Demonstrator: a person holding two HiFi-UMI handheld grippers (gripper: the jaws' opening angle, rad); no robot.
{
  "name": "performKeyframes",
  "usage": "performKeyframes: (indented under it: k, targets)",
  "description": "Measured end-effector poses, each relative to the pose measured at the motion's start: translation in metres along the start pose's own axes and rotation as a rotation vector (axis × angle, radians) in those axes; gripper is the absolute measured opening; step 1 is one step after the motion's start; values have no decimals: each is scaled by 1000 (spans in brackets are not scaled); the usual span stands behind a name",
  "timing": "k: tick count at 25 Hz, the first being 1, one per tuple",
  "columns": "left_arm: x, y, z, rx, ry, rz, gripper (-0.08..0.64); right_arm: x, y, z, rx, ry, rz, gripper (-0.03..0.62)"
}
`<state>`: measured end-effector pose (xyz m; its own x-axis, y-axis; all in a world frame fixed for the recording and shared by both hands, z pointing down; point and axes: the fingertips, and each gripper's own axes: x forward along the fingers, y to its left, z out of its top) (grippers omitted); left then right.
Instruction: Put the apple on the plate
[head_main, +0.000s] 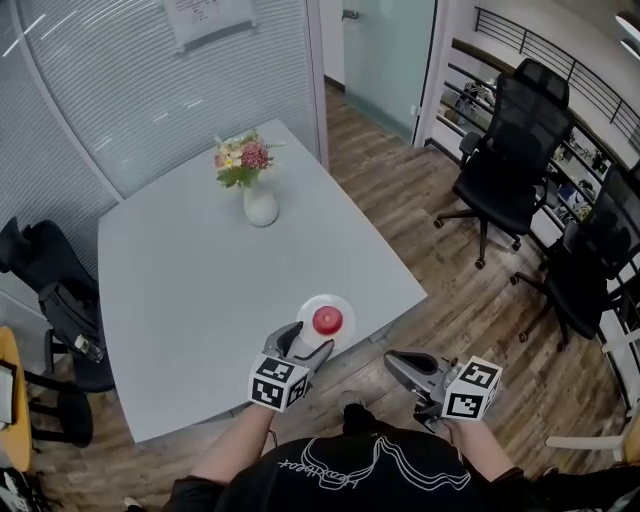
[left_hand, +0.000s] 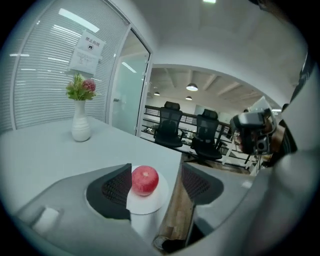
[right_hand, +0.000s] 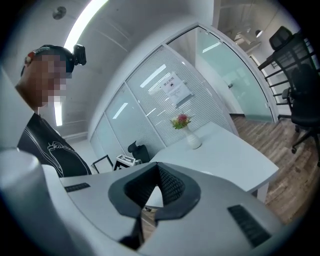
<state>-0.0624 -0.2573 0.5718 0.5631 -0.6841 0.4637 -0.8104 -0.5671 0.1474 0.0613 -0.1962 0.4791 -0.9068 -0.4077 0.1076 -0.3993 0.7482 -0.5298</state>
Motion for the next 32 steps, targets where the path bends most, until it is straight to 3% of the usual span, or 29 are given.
performKeyframes:
  k: [6, 12, 18, 32]
  targets:
    - [-62, -51, 39, -53, -104, -145, 313, 2, 34, -3, -40, -14, 46, 9]
    - [-116, -91, 61, -86, -178, -249, 176, 3, 63, -5, -71, -29, 84, 9]
    - [-144, -110, 69, -129, -235, -295, 40, 3, 85, -8, -103, -25, 111, 9]
    - [-155, -116, 67, -106, -237, -273, 15, 3, 94, -13, -115, -20, 121, 9]
